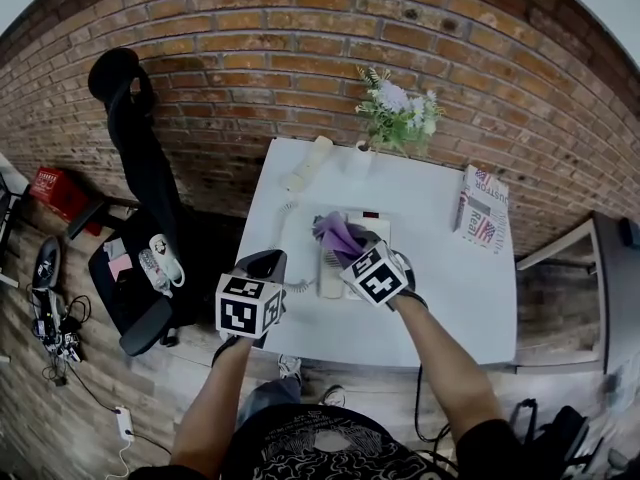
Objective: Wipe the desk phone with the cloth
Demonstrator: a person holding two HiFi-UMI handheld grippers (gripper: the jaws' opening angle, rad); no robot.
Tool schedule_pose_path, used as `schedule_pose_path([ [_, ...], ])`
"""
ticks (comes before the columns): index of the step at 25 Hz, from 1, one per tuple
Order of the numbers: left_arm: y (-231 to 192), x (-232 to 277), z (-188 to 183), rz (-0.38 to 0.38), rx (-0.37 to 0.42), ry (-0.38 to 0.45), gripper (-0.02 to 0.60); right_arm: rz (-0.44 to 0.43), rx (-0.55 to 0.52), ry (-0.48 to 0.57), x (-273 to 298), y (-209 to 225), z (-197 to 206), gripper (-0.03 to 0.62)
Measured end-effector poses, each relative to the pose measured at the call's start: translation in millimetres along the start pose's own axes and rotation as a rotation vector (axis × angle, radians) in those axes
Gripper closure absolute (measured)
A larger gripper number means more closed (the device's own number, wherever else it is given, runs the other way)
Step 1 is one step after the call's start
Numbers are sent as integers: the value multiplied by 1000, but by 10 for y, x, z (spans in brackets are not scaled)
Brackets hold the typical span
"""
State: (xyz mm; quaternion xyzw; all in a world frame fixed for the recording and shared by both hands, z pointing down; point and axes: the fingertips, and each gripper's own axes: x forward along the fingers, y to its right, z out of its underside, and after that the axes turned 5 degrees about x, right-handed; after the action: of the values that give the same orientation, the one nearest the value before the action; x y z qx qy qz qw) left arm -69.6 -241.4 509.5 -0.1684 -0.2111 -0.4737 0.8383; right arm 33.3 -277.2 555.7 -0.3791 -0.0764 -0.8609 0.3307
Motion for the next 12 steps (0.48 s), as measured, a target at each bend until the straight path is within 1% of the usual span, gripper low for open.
schedule_pose_path([
  [12, 174, -344, 129, -33, -16, 14, 575, -42, 5, -17, -173, -380, 282, 549],
])
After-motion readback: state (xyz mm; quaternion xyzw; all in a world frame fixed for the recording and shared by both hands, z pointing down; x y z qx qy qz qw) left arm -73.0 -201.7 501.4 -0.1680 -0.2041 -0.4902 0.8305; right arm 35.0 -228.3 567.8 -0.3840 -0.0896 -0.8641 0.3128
